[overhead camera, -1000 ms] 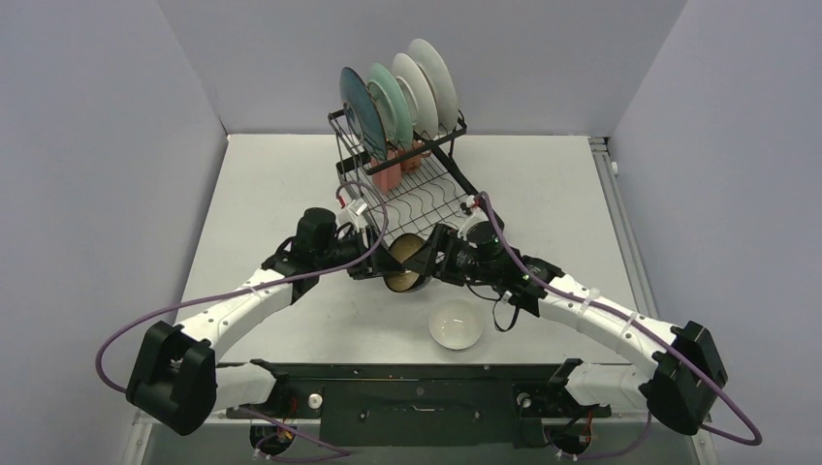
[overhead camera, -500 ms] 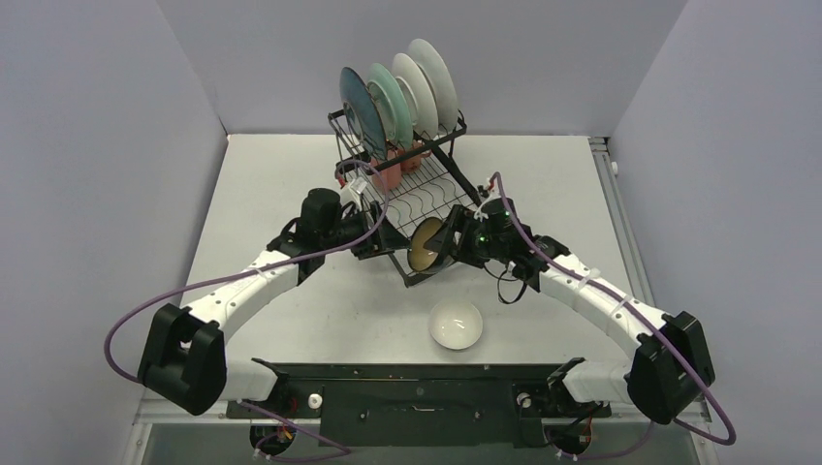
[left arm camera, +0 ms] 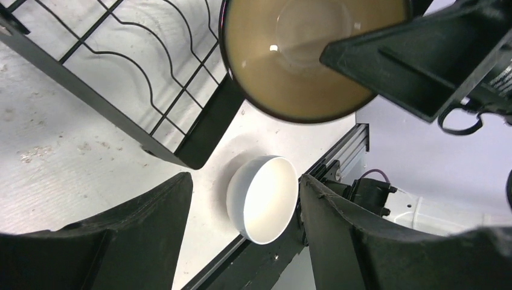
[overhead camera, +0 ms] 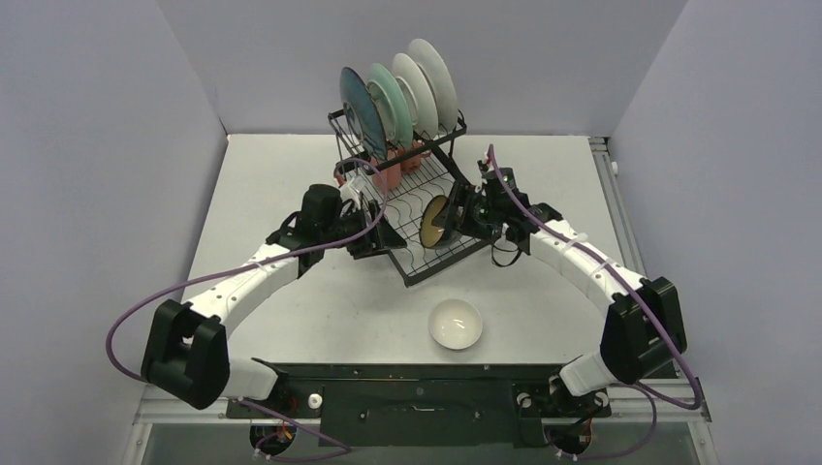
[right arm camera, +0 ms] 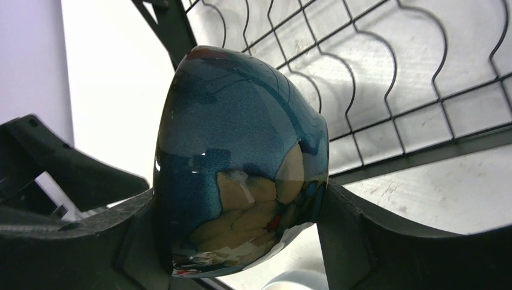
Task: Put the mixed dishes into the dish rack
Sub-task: Pick up the bowl from the dish rack, then insert the bowl into the dish rack.
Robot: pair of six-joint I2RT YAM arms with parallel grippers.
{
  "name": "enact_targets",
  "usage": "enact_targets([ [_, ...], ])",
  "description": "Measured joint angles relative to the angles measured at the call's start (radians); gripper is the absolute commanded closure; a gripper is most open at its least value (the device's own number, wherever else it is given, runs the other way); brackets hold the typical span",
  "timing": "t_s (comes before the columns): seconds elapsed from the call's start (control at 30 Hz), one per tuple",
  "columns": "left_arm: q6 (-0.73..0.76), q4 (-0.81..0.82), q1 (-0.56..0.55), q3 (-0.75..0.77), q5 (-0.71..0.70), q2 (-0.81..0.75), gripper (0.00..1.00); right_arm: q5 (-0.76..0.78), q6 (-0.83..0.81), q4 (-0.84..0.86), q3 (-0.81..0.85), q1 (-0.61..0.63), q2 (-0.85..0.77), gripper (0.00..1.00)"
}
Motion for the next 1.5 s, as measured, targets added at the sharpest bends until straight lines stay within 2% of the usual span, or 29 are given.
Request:
enact_targets([
  [0.37,0.148,-0.177,0.028,0.008,0.021,-0.141,0.37,0.041,-0.245,-0.133,0.232,-0.026,0.187,1.00],
  [0.73,0.280,-0.291,0.035,-0.024,0.051,-0.262,0.37,0.121,-0.453,-0.275,0.312,-0.026,0.296,1.00],
  [1.5,0.348,-0.319,0.036,-0.111,0.047,-0.361,0.37,0.225,-0.711,-0.341,0.459,-0.025,0.433,1.00],
])
